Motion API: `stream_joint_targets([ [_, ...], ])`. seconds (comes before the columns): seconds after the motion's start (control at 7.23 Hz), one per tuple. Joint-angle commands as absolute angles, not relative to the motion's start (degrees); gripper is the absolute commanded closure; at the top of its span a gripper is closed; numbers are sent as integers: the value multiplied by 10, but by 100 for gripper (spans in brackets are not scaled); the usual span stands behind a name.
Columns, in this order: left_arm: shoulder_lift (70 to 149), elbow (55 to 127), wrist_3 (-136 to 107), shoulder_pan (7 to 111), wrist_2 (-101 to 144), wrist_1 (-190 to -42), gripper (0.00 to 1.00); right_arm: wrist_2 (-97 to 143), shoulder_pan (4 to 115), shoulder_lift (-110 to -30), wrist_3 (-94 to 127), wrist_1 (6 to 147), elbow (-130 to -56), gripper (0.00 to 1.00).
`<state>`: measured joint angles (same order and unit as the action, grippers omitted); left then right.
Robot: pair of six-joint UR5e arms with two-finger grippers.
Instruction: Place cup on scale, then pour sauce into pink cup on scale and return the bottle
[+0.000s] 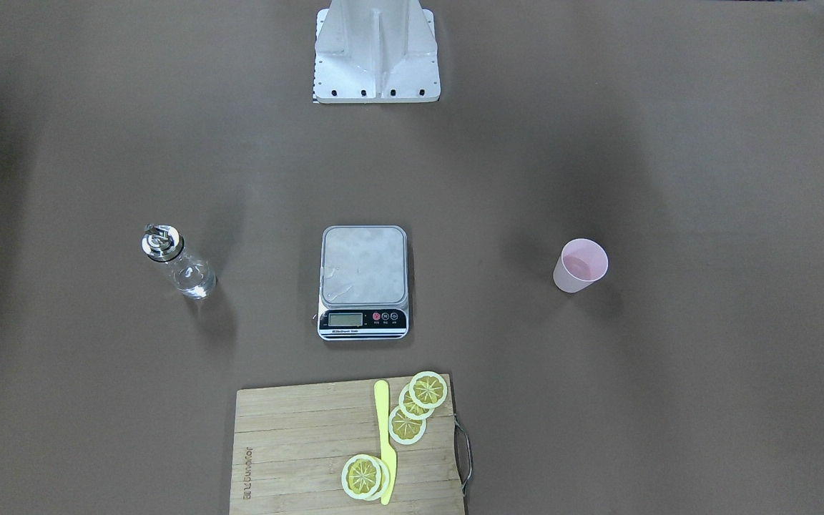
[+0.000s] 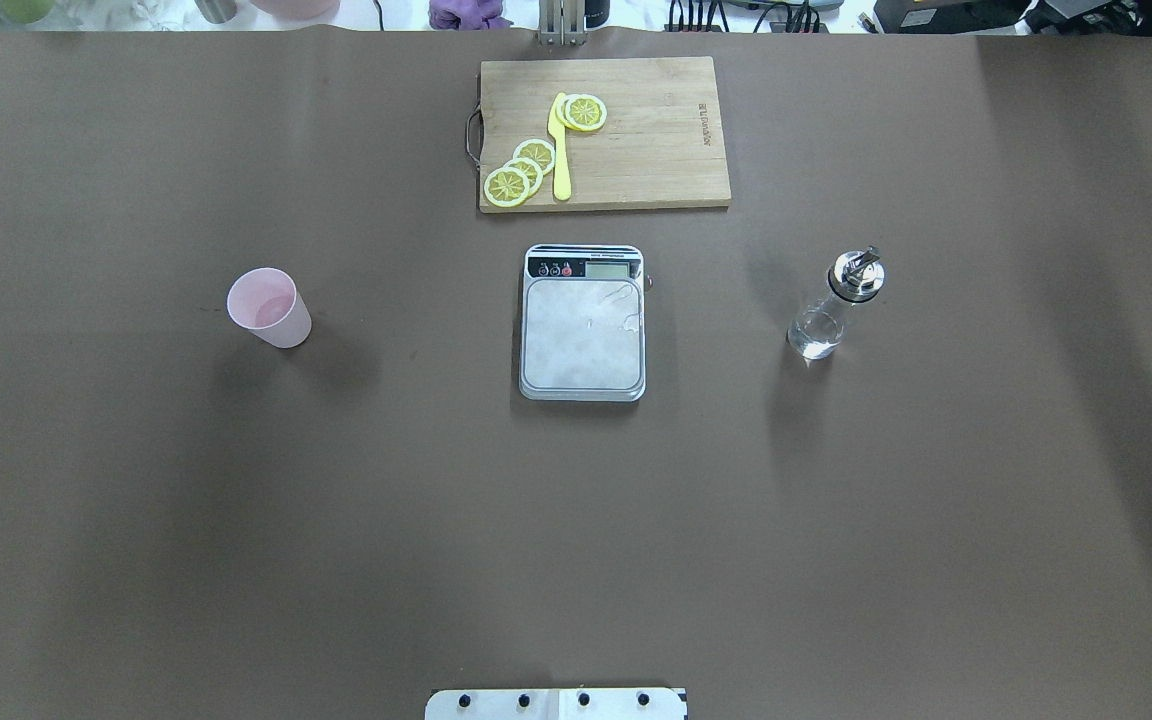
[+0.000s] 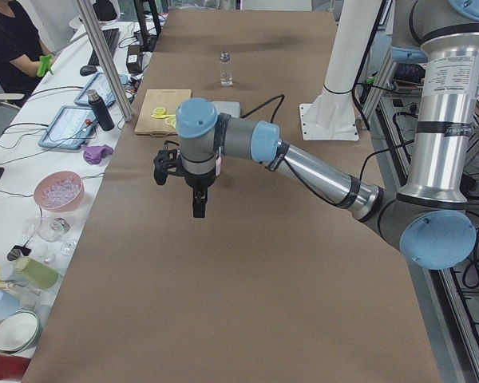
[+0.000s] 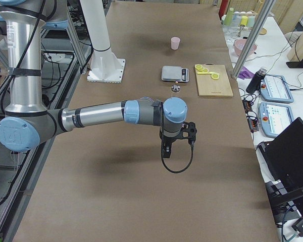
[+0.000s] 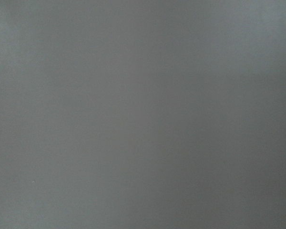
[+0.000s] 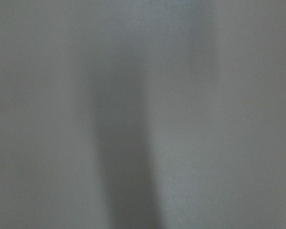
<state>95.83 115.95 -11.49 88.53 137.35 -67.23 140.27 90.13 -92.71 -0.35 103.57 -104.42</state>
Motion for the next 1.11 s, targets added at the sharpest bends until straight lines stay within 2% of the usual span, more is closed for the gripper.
stream_joint_targets([
  [0.0, 1022, 1206, -301, 783, 1366, -638, 2, 1404, 902, -927, -4, 1035, -1045, 0],
  [0.28, 1024, 1181, -427, 703, 1338, -750, 2, 1404, 901, -924, -3, 1035, -1046, 0],
  [0.69, 1028, 1079, -600, 584, 1267, -966, 2, 1406, 901, -921, -1, 1035, -1045, 0],
  [0.97, 1069, 1027, -638, 547, 1244, -985, 2, 1406, 901, -921, -1, 1036, -1044, 0],
])
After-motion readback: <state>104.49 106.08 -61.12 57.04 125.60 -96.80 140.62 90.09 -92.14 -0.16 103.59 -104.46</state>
